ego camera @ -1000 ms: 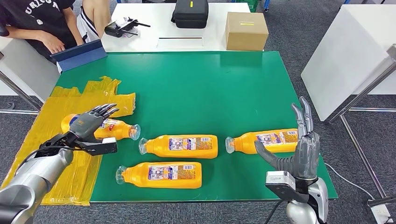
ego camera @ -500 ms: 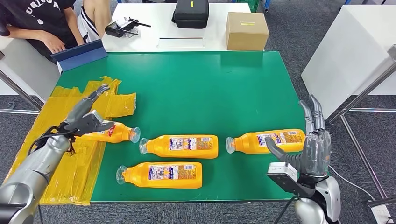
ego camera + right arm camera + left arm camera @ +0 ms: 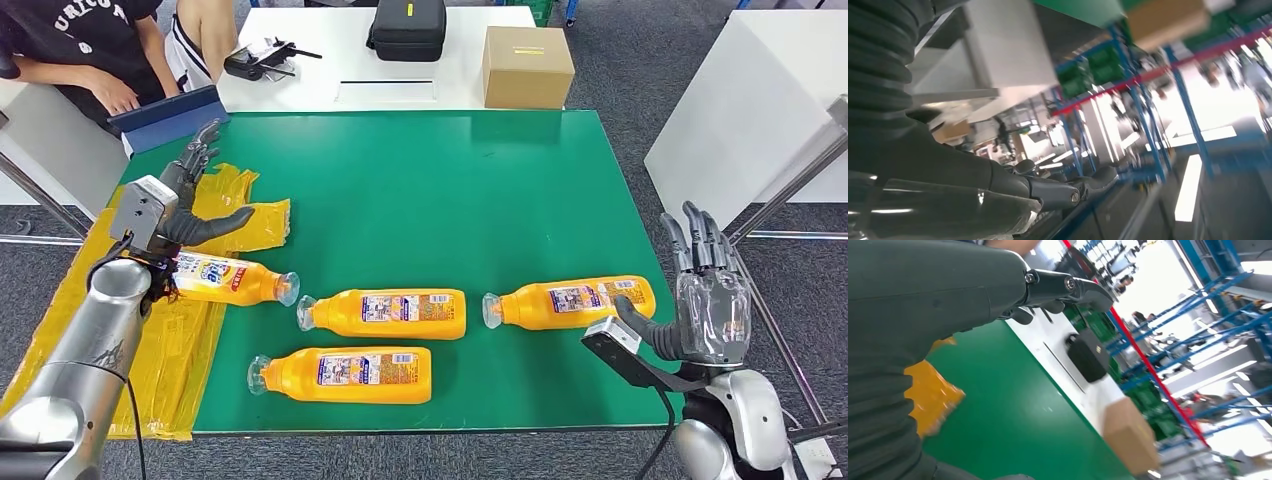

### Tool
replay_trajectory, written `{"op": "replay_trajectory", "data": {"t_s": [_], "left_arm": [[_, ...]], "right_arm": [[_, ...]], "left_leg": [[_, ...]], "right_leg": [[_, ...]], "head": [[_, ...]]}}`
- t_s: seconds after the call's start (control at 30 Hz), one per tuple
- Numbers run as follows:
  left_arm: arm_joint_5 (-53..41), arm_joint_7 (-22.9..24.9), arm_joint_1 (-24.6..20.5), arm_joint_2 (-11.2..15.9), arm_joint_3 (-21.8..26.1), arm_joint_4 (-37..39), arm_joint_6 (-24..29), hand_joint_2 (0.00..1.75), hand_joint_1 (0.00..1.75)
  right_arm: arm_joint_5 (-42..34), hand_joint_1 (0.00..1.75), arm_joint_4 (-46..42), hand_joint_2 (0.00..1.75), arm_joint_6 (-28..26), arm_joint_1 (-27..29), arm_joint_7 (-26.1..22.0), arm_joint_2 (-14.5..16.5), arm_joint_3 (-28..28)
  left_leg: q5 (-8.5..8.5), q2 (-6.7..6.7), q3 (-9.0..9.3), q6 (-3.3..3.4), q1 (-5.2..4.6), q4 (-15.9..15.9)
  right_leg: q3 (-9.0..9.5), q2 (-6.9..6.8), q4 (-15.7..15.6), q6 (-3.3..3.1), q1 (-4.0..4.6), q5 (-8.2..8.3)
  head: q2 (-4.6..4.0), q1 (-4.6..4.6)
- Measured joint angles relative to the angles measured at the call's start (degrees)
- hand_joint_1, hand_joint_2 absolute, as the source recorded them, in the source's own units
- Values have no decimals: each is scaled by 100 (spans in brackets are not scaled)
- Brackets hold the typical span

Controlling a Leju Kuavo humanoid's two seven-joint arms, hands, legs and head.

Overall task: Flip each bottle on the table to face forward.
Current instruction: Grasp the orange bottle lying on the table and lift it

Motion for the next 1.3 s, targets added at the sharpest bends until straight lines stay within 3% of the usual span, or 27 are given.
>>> {"op": "replay_trajectory", "data": {"t_s": [0.13,0.37,0.63,0.97,1.13,1.3], "left_arm": [[127,-45,257,-184,4,-276,-108,175,0],[161,-106,563,-425,-32,-662,-167,175,0],[197,-108,588,-608,-99,-814,-171,175,0],[233,-95,591,-695,-109,-865,-169,175,0],[368,-55,607,-695,-109,-921,-193,175,0],[439,19,613,-695,-109,-957,-201,175,0]], "right_arm": [[24,0,226,175,964,-135,96,-333,-172],[-512,0,868,175,2050,-535,-168,-1011,-290],[-703,0,1669,175,2403,-1132,-259,-1376,-122],[-1078,0,2223,175,2772,-1466,-424,-1658,223],[-1606,0,2716,175,3291,-2036,-674,-1909,666],[-1769,0,3144,175,3471,-2517,-734,-1993,1190]], "left_leg": [[0,1,-1,1,-4,0],[-2,-1,-2,3,-8,1],[-1,0,-1,4,-6,2],[-1,0,-5,3,-5,1],[1,1,-4,5,-6,2],[3,-3,-4,7,-6,3]], "right_leg": [[0,1,0,0,-4,0],[0,-1,-1,1,-7,0],[0,-1,0,1,-7,1],[0,0,1,1,-6,1],[1,-1,1,2,-6,2],[4,-6,2,2,-6,2]], "head": [[0,0],[0,-1],[0,-1],[0,-1],[0,-2],[0,-1]]}}
